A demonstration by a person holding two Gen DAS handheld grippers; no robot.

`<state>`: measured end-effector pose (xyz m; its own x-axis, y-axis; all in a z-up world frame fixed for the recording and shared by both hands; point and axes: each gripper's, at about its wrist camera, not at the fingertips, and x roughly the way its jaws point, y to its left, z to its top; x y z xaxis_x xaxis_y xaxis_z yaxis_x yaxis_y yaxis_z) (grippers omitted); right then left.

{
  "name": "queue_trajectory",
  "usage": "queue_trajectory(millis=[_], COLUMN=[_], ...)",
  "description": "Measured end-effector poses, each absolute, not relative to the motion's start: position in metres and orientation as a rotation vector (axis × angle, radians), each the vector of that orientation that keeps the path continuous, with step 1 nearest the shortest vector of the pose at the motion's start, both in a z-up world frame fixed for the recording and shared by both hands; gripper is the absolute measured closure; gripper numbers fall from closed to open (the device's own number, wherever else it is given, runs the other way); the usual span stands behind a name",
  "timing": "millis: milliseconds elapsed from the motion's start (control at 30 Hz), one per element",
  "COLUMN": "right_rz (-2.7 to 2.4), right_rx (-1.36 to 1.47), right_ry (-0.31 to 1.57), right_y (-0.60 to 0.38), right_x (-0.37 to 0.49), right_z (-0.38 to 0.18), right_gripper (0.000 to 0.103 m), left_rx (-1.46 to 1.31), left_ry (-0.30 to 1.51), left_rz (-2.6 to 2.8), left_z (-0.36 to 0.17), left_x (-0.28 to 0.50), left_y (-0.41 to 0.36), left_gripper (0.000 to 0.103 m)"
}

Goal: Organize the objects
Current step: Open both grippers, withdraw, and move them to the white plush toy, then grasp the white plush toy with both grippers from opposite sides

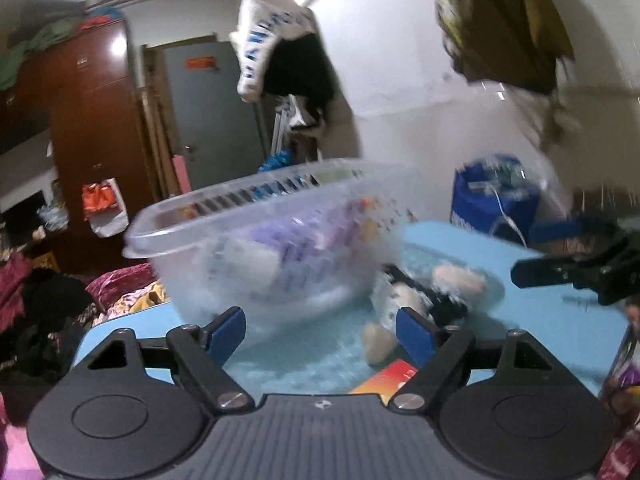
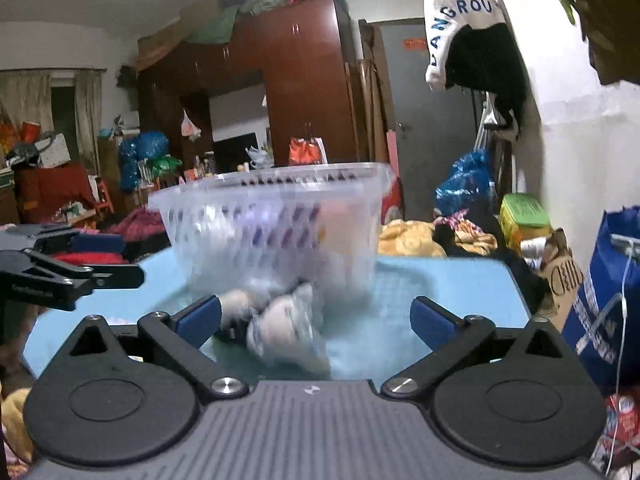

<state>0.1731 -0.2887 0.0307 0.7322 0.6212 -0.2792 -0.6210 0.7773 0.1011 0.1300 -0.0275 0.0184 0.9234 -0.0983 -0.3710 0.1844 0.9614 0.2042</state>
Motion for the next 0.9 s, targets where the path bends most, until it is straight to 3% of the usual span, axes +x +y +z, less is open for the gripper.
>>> queue_trajectory(millis=[133, 200, 333, 400, 833, 900], right_rz=[0.671, 0.674, 0.700, 0.707, 0.700, 0.704], right_rx=[-0.060, -0.092, -0.133, -0.162, -0.289, -0.303], right_ry=[0.293, 0.307, 0.335, 0.347, 0.374, 0.369], right_y=[-0.281, -0.276, -0.269, -0.265, -0.242, -0.241], right_x=[0.173, 0.174, 0.173, 0.174, 0.173, 0.173], right_z=[0.034, 0.033, 0.026, 0.023, 0.015, 0.016], right_gripper=[0.013, 0.026, 0.033, 0.041, 0.055, 0.060], left_rx=[0.287, 0.303, 0.323, 0.325, 0.477, 0.483], left_ry=[0.405, 0.415, 0.425, 0.430, 0.452, 0.467], left_rz=[-0.168, -0.176, -0.183, -0.193, -0.250, -0.242], left_z=[0.008, 0.003, 0.000, 0.000, -0.009, -0.010], left_x=[0.142, 0.144, 0.147, 0.147, 0.148, 0.153], left_y=[-0.041, -0.044, -0.046, -0.047, -0.078, -0.080], left_gripper=[0.020, 0.020, 0.024, 0.026, 0.037, 0.045])
